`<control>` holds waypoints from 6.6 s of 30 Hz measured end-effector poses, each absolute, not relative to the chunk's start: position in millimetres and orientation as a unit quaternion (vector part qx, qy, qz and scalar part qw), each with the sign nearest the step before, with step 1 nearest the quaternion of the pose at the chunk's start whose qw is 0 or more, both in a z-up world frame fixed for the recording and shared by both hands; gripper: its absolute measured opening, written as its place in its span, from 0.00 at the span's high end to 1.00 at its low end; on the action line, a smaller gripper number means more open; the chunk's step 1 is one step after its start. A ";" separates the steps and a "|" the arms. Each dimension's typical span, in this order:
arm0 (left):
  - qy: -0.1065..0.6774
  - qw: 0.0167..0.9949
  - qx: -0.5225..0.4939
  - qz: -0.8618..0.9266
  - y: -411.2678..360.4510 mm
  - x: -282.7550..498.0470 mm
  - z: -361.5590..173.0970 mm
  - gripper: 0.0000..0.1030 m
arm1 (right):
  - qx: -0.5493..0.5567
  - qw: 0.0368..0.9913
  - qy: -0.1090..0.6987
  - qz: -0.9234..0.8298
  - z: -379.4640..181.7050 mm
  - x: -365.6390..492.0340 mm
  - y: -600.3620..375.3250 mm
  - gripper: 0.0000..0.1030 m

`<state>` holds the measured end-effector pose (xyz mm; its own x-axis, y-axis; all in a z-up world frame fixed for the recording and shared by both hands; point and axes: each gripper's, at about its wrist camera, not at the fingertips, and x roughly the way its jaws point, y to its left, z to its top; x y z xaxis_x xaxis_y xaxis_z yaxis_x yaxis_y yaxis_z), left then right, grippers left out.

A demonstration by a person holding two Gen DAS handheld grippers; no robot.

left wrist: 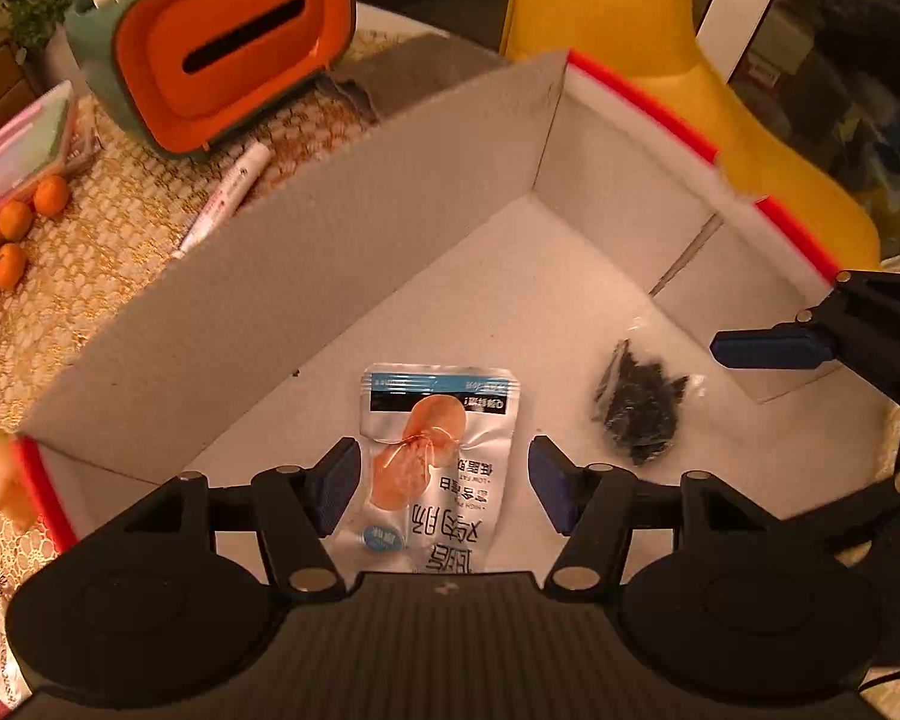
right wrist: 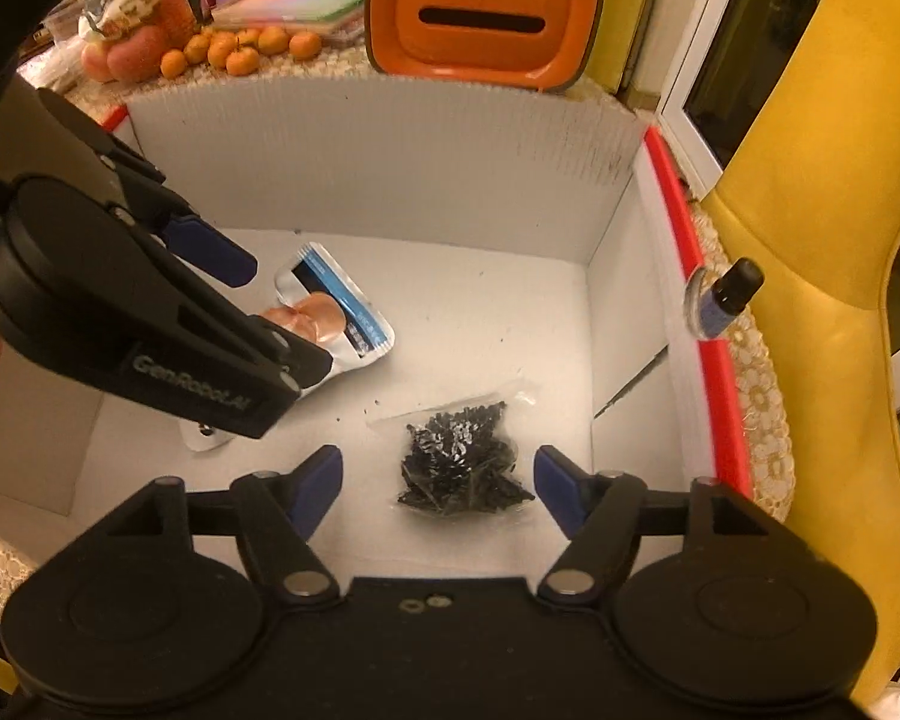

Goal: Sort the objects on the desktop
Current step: 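Open both tools to drop the sausage packet and black-item bag in the box, then move both tools back over the cluttered table, then grasp the wrapped bun with the left tool while the right tool grasps the pink sponge, then carry the bun and pink sponge over the red box with both tools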

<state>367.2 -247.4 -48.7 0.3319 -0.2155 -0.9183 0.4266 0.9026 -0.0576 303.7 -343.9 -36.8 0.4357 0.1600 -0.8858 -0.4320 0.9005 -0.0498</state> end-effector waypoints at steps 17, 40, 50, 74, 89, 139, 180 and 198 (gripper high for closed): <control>0.451 0.866 0.058 -0.207 -225.6 288.8 11.5 0.41 | -0.107 0.868 0.455 0.169 5.3 269.4 -353.5 0.28; 0.379 0.901 0.020 -0.211 -156.2 206.1 38.8 0.17 | -0.116 0.884 0.413 0.185 24.5 211.5 -319.2 0.17; 0.360 0.913 -0.010 -0.191 -114.4 173.2 33.3 0.00 | -0.109 0.885 0.411 0.191 21.2 192.6 -303.7 0.16; 0.340 0.932 -0.004 -0.126 -17.5 106.7 -6.0 0.00 | -0.113 0.886 0.386 0.229 8.3 156.8 -217.1 0.15; 0.328 0.941 0.040 -0.070 31.3 97.4 -34.6 0.00 | -0.127 0.892 0.361 0.241 -16.7 153.0 -140.6 0.16; 0.356 0.928 0.092 -0.066 91.2 146.4 -96.2 0.00 | -0.144 0.857 0.413 0.270 -72.4 204.9 -12.6 0.44; 0.339 0.935 0.089 -0.050 86.3 144.8 -92.5 0.38 | -0.101 0.848 0.438 0.279 -82.2 210.4 -39.5 0.60; 0.337 0.937 0.081 -0.049 49.5 118.0 -62.3 0.41 | -0.094 0.859 0.419 0.279 -50.0 173.9 -92.7 0.60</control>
